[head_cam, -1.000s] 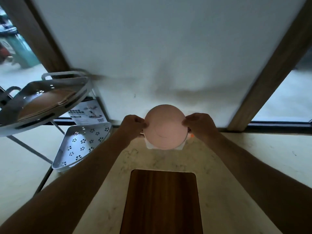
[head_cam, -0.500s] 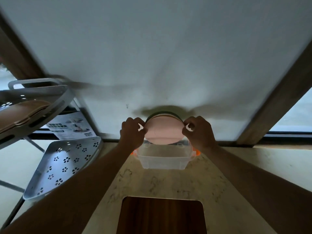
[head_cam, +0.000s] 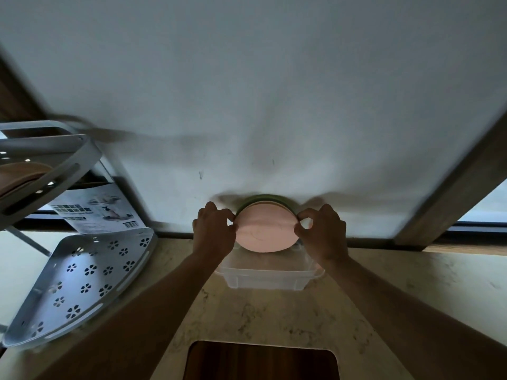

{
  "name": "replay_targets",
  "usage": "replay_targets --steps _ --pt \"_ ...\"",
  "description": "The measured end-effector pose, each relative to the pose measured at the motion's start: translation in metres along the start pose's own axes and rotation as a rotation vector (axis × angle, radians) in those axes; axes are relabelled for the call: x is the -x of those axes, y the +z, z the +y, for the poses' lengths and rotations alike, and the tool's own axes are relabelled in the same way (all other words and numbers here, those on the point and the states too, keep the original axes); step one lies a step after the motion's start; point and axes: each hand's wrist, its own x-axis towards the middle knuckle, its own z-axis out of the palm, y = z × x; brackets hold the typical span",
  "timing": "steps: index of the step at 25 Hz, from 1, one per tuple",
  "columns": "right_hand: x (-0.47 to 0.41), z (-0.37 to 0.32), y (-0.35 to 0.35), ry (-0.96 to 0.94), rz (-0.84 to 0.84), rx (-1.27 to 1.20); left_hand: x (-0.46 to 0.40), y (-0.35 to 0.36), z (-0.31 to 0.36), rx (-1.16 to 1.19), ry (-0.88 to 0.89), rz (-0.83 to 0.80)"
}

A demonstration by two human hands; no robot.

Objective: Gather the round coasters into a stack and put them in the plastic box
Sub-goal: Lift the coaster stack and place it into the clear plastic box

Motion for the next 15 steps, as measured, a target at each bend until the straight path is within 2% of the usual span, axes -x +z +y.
replay_targets --steps 10,15 --pt "0.001 0.005 0.015 -0.035 0.100 0.171 -0.001 0.007 0.000 -0.085 0.025 0.081" --pt "0.003 0.003 0.011 -0.037 0.134 0.173 0.000 0.007 -0.001 -0.061 0.014 0.110"
